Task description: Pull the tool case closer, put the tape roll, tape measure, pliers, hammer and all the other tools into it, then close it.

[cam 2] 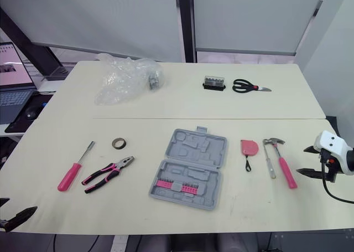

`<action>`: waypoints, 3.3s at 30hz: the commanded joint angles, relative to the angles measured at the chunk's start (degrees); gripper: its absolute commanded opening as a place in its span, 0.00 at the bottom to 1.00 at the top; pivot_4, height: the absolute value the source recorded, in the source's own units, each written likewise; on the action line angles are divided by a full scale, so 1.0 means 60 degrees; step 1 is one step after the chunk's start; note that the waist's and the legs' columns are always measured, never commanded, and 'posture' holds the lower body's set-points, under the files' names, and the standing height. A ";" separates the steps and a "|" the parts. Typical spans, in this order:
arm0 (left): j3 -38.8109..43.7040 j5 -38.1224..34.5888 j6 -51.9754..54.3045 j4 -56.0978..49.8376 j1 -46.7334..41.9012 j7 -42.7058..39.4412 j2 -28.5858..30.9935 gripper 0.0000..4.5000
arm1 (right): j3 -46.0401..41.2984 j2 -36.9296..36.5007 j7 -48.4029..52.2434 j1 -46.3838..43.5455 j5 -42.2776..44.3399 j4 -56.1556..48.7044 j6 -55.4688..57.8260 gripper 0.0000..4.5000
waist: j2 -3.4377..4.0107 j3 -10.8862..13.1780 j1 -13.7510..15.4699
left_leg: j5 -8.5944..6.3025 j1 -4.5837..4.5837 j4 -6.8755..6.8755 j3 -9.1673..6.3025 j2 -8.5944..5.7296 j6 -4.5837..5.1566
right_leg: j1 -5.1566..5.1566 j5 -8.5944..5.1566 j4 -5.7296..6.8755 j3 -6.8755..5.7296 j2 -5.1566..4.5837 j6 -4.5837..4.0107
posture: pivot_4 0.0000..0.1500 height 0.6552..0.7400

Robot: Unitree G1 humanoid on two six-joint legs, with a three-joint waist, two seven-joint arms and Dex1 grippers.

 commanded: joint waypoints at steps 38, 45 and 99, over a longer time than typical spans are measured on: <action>-0.0393 -0.0541 -0.0722 0.0597 -0.1542 -0.1499 0.0693 0.99 | -0.1973 0.0556 -0.1475 0.2313 0.1239 -0.2859 0.1063 1.00 | -0.0026 -0.0015 0.0061 | 0.0000 0.0088 -0.0081 0.0140 0.0011 0.0000 | -0.0013 -0.0002 0.0013 0.0146 0.0009 0.0006 | 1.00 1.00; -0.2723 -0.0526 -0.0172 -0.1164 -0.3501 -0.2055 0.0529 0.91 | -0.1534 0.1538 -0.2326 0.2608 0.1808 -0.5565 0.2423 0.91 | -0.0029 -0.0017 0.0064 | 0.0000 0.0094 -0.0082 0.0152 0.0015 0.0000 | -0.0014 -0.0001 0.0014 0.0163 0.0015 0.0007 | 1.00 1.00; -0.8423 0.2475 -0.2788 0.3515 -0.9892 -0.3462 -0.3651 0.00 | 0.3640 0.5087 -0.4000 -0.0084 -0.0867 -0.5045 0.3837 0.00 | -0.0041 -0.0013 0.0192 | 0.0001 -0.0017 0.0028 0.0104 0.0008 0.0002 | -0.0075 0.0010 0.0040 0.0131 0.0037 0.0026 | 1.00 1.00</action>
